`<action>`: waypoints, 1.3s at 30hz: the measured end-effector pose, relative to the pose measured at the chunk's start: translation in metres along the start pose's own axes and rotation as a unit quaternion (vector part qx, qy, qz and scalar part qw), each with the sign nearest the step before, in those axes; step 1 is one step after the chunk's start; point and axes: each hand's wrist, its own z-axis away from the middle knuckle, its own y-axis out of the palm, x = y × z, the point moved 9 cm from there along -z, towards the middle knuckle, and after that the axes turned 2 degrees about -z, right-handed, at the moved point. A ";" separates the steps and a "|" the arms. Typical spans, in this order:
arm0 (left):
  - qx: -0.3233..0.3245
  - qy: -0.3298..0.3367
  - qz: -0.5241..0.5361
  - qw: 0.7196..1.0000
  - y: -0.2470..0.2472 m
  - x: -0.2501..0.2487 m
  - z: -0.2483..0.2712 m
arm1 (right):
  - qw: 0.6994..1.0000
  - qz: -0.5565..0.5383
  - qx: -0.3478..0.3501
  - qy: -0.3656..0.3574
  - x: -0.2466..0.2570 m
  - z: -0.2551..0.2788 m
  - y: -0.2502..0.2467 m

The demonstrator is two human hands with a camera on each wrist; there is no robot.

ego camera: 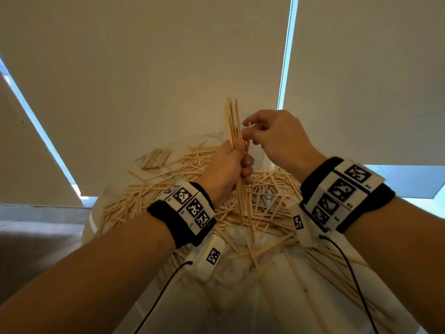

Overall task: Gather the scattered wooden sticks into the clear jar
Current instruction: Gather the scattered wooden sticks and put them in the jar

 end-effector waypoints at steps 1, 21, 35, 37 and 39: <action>-0.009 0.004 -0.001 1.000 -0.002 0.002 -0.001 | 1.000 -0.003 0.005 0.007 -0.002 -0.003 0.001; -0.149 0.081 0.167 0.971 -0.058 -0.040 -0.020 | 0.936 0.074 0.329 0.096 -0.017 0.067 0.063; -0.175 0.088 0.155 0.968 -0.054 -0.025 -0.015 | 0.927 -0.075 0.342 0.137 -0.010 0.073 0.091; -0.152 0.068 0.142 0.976 -0.046 -0.024 -0.014 | 0.948 -0.043 0.298 0.108 -0.008 0.064 0.086; -0.140 0.056 0.134 0.979 -0.043 -0.023 -0.013 | 0.958 -0.033 0.274 0.078 -0.002 0.057 0.083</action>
